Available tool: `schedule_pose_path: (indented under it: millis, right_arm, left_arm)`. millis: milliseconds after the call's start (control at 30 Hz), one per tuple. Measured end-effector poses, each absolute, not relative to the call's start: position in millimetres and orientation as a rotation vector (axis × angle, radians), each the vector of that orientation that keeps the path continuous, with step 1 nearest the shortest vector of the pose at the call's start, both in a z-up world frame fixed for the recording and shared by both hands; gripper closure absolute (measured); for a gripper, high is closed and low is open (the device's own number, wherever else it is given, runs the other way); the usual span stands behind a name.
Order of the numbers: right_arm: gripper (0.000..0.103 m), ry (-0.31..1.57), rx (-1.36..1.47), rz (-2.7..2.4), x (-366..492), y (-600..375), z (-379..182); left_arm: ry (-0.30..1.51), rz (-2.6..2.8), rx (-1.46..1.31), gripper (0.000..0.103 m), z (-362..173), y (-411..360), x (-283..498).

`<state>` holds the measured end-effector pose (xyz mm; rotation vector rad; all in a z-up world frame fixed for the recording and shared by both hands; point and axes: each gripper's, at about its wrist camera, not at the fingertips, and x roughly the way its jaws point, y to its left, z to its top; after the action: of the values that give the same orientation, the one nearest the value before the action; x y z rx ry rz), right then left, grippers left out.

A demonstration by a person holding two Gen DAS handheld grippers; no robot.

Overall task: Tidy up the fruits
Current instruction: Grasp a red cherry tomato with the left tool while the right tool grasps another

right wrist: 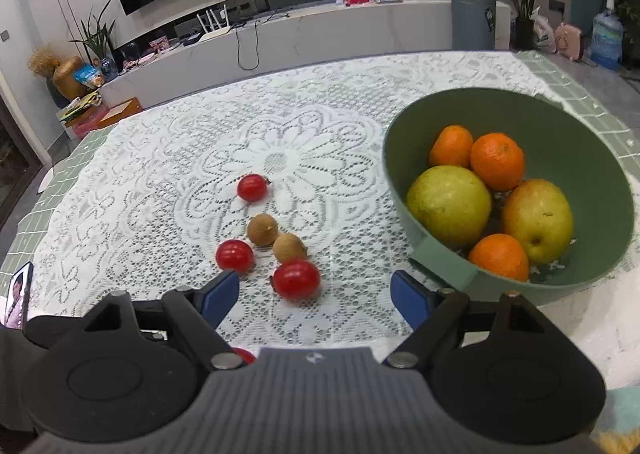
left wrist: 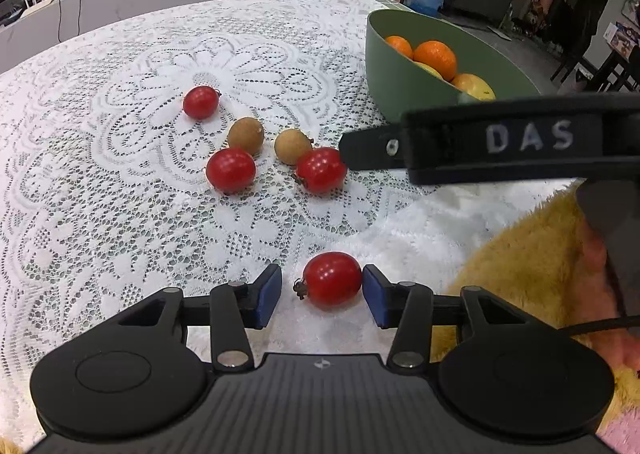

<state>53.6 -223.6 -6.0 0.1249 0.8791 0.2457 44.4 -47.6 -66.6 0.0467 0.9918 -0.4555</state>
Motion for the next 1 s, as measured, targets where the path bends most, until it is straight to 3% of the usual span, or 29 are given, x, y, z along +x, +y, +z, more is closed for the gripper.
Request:
schedule_pose_path:
  millis: [67,500,567,600,1000]
  right_arm:
    - [0.034,0.9,0.125,0.254,57,-221,-10]
    - [0.038,0.964,0.113,0.25,66,-217,-19]
    - [0.053,0.966,0.106,0.283,64,-214,-19]
    - [0.054,0.967,0.091,0.303,62,-211,-18]
    - [0.054,0.935,-0.024,0.276,68,-190,-21]
  left_arm:
    - [0.989,-0.46,0.041,0.052,-67,-48,45]
    - [0.988,-0.504,0.058,0.057,-66,-51,43]
    - [0.99,-0.494,0.062,0.063,-66,-51,43]
    - [0.99,-0.491,0.063,0.065,-66,-50,43]
    - [0.981,-0.351,-0.063,0.067,-62,-20,47]
